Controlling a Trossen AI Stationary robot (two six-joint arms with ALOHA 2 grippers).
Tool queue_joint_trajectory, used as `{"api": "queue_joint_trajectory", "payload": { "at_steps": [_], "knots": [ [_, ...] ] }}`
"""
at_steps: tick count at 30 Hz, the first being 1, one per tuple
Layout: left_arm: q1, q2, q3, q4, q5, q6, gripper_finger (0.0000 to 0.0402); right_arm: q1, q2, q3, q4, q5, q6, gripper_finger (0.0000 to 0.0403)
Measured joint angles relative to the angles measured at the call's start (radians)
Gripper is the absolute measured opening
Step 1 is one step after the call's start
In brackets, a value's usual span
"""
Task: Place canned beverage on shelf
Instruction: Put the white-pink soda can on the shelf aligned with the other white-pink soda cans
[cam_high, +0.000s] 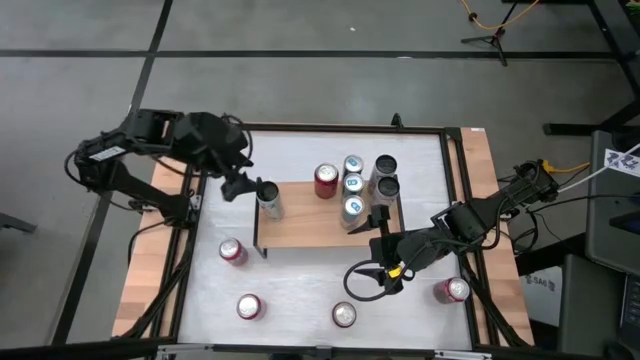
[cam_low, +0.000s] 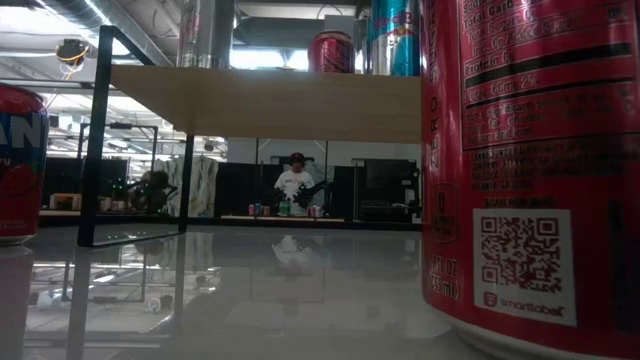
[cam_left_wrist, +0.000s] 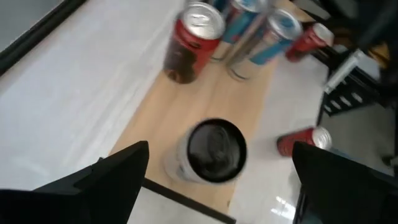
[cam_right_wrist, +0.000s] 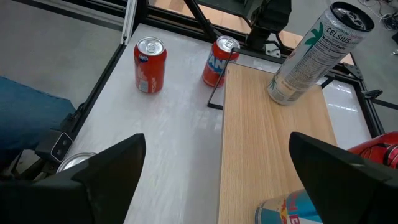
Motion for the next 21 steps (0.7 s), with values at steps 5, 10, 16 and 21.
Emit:
{"api": "queue_joint_trajectory", "payload": {
  "at_steps": [5,10,16,21],
  "knots": [
    [-0.029,-0.030,0.000,0.004,-0.031,0.063,0.0389,0.000,0.000,0.000,0.000,0.000,0.000,0.0386],
    [-0.092,-0.048,0.000,-0.014,-0.106,0.138,0.0389,0.000,0.000,0.000,0.000,0.000,0.000,0.0386],
    [-0.161,-0.081,0.000,-0.093,-0.169,0.142,0.0377,0.000,0.000,0.000,0.000,0.000,0.000,0.0386],
    [-0.207,-0.129,-0.006,-0.249,-0.251,0.058,0.0355,0.000,0.000,0.000,0.000,0.000,0.000,0.0386]
  ]
}}
